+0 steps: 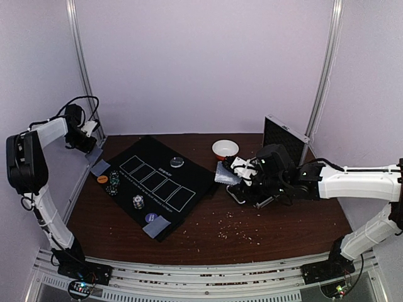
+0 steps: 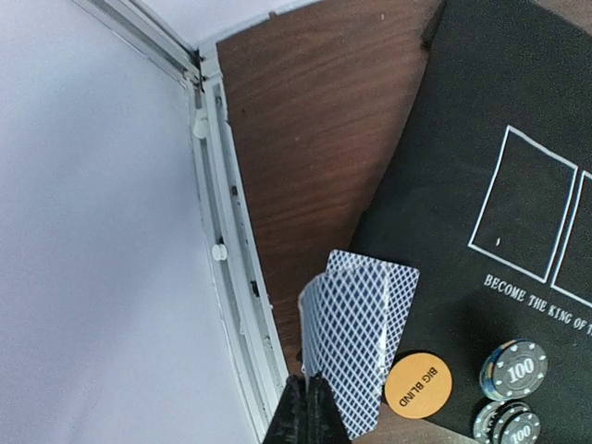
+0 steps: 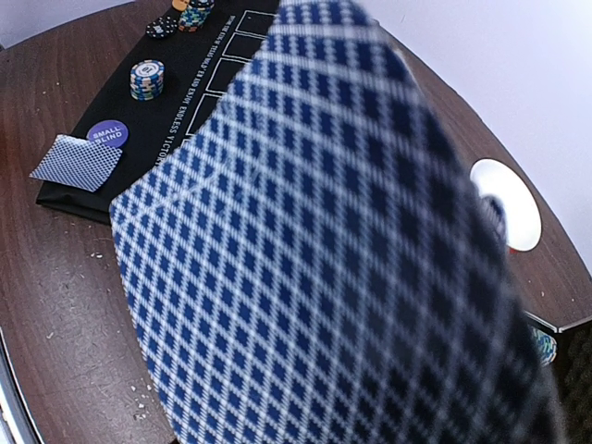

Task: Distribute texas hold em gaming equipment
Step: Distribute the poker card in the big blind area.

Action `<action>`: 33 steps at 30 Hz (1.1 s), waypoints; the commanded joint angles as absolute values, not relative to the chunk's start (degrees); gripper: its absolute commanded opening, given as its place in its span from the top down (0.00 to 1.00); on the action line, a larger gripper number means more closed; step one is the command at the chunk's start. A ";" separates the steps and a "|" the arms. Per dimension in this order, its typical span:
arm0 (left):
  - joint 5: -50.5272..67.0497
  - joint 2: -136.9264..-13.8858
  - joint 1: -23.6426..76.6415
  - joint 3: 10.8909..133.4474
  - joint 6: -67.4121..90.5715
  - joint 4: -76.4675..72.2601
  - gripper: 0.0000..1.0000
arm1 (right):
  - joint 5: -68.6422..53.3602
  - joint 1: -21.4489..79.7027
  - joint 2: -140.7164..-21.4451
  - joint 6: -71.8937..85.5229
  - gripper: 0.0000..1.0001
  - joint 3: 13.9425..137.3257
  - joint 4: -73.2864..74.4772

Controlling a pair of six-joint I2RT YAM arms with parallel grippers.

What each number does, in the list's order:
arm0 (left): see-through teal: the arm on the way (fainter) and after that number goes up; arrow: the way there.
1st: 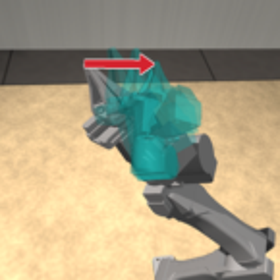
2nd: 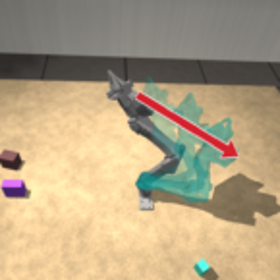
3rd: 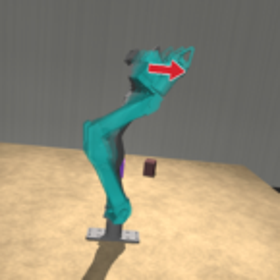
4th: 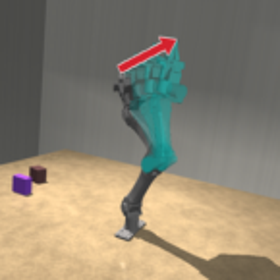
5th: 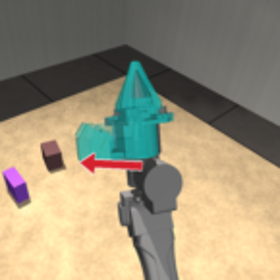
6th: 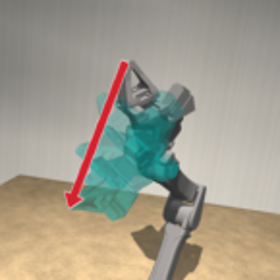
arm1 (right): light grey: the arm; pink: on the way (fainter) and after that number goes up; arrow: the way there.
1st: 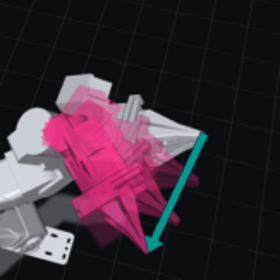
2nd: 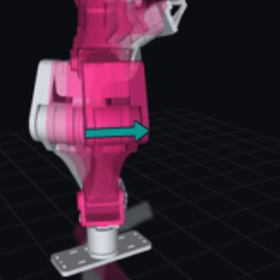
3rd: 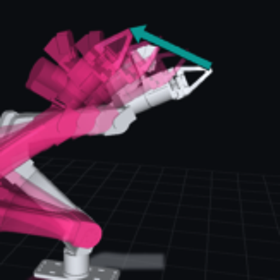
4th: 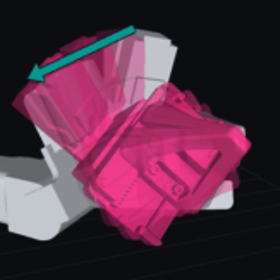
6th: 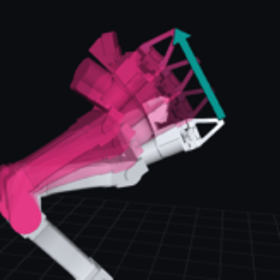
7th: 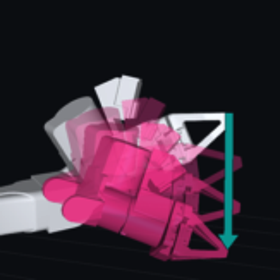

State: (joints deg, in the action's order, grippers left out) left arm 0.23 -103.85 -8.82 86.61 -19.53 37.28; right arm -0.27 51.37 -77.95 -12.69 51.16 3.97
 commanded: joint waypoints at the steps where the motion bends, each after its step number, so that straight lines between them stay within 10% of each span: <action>1: 4.32 -107.42 -8.83 88.29 -25.65 36.36 1.00 | -1.08 51.05 -76.81 -12.49 0.59 51.92 2.56; 26: -1.40 -116.98 -8.80 89.51 -28.88 33.57 1.00 | -0.52 50.84 -78.54 -13.11 0.58 53.17 4.25; 33: -4.28 -117.74 -8.75 90.44 -27.11 32.87 0.84 | -0.62 50.87 -78.92 -13.27 0.58 53.47 4.64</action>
